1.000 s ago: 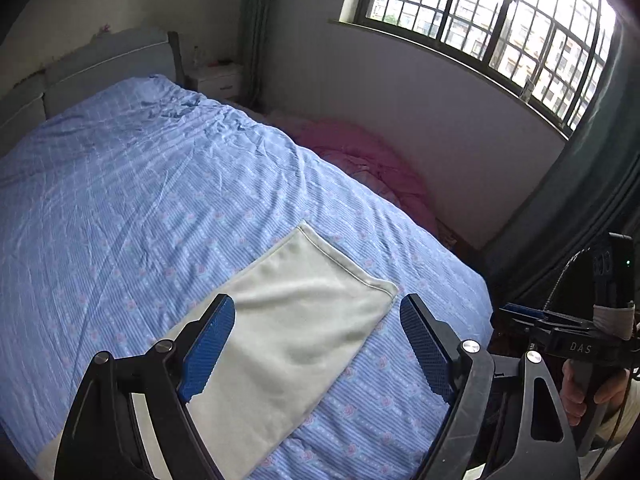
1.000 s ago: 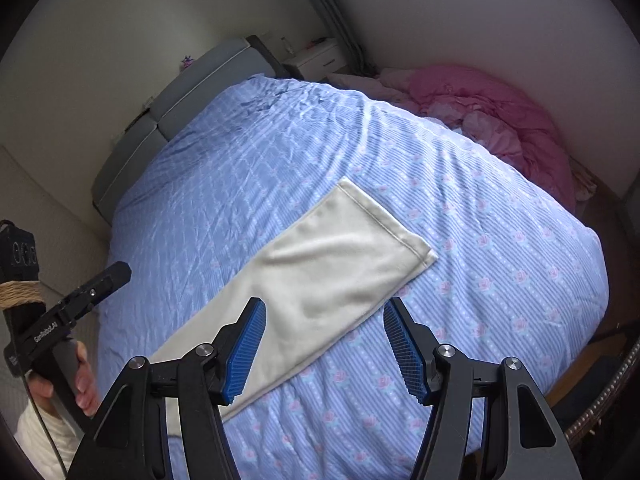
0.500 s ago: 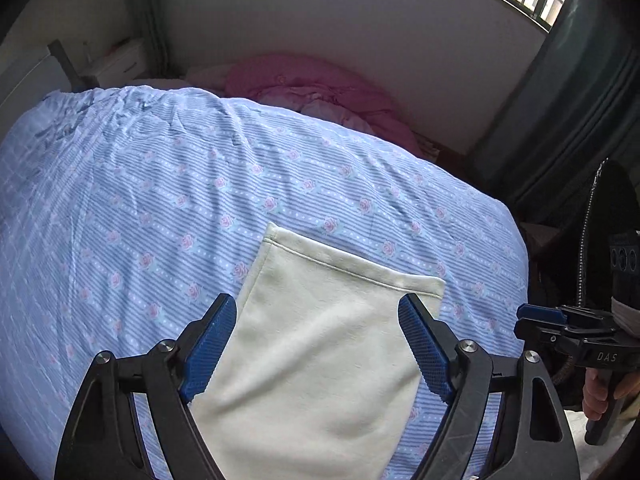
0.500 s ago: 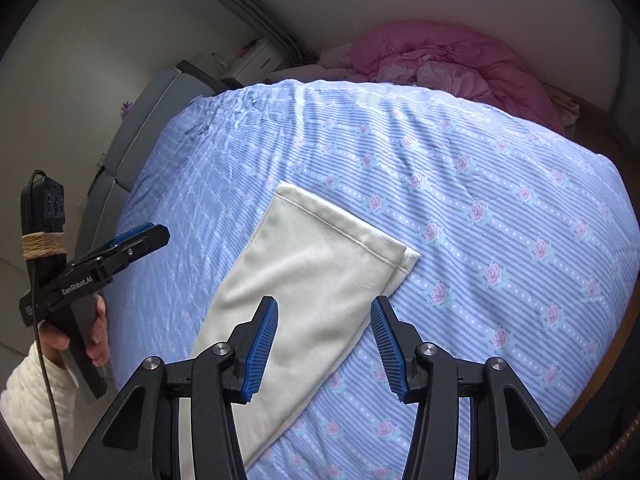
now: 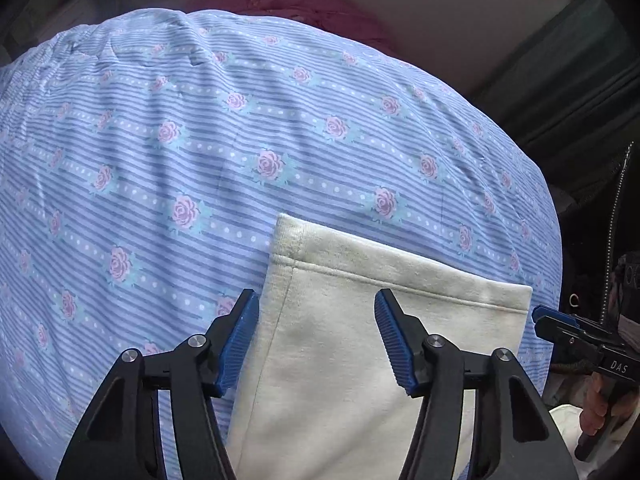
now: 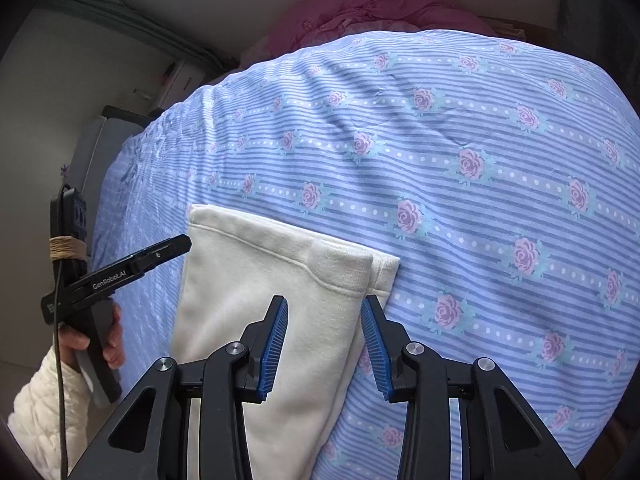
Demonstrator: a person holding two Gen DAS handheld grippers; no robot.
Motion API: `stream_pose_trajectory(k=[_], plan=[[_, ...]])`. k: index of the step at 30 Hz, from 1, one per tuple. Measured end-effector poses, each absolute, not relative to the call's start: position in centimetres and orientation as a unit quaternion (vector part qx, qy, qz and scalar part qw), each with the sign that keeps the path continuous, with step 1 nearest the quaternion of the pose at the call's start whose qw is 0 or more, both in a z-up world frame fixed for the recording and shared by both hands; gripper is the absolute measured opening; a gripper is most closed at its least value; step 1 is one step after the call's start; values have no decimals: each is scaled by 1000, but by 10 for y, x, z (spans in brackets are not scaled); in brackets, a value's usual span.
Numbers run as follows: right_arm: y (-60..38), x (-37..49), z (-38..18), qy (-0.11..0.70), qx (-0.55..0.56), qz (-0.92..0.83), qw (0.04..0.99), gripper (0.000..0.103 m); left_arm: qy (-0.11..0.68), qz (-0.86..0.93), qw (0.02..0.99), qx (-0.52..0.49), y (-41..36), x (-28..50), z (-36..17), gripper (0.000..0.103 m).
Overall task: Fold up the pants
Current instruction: 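Grasp the folded trouser edge with both tools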
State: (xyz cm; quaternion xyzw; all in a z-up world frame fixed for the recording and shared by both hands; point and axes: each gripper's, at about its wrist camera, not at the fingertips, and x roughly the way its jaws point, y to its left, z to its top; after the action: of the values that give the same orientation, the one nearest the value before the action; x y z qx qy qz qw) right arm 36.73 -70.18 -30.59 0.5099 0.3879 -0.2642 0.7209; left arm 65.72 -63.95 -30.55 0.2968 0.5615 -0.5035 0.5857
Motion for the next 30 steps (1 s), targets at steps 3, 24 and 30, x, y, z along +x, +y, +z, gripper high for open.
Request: stream_pose_trajectory(k=[3,24,30], plan=[[-707,370,-314,387,514,-273,715,39,565,-502,588,289,-643,661,-313,47],[-716,367,-326,409,505,-301,698,44,536,-529,581,307,-666,666,-301,59],[-717,366,-353,412,538,-279,681,44,594,-522,533,302,-668,680,-337,46]])
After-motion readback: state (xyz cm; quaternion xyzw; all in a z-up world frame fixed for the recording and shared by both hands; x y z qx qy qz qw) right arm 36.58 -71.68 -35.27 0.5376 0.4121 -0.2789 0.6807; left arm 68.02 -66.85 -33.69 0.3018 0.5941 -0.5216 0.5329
